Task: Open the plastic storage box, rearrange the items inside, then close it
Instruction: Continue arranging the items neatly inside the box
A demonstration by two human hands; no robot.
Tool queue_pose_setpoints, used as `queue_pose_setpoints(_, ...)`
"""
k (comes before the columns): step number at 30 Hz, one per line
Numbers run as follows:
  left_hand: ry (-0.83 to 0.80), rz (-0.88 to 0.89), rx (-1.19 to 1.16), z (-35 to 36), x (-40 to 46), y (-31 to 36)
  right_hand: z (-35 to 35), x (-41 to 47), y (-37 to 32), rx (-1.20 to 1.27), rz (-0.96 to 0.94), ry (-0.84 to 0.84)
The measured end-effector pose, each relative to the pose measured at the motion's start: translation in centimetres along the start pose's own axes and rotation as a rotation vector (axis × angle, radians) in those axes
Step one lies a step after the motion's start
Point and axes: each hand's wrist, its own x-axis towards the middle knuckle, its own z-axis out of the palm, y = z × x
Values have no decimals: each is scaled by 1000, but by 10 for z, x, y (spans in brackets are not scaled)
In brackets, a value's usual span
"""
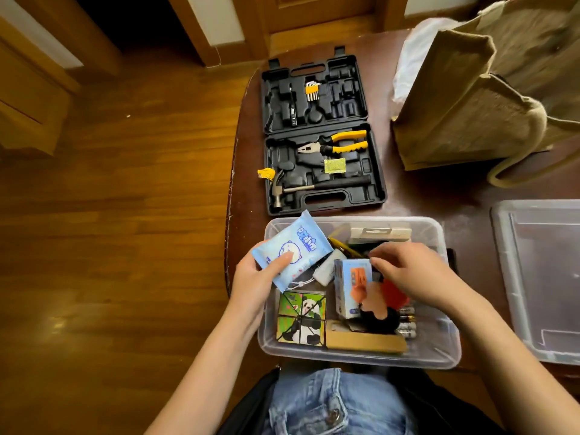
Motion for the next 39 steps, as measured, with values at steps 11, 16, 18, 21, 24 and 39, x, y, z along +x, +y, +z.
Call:
queue_pose_setpoints(11,-3,18,-68,-30,27,14,75,85,-60,-374,-161,-122)
queue_pose_setpoints(16,-9,5,-93,-36,30,9,114,101,-57,-732,-215,-251)
queue_pose_setpoints(18,-9,0,-95,-38,30,8,122,103,-60,-781,-211,-214)
queue_pose_setpoints(21,-30,-7,-77,-40,28,8,125,109,-68,-861,-251,-244)
queue_pose_setpoints(24,-49,-11,-73,-40,27,7,125,112,-73,-927,-334,-264)
queue_pose_setpoints(39,-32,-49,-125,-41,26,6,68,57,-52,-200,-368,171)
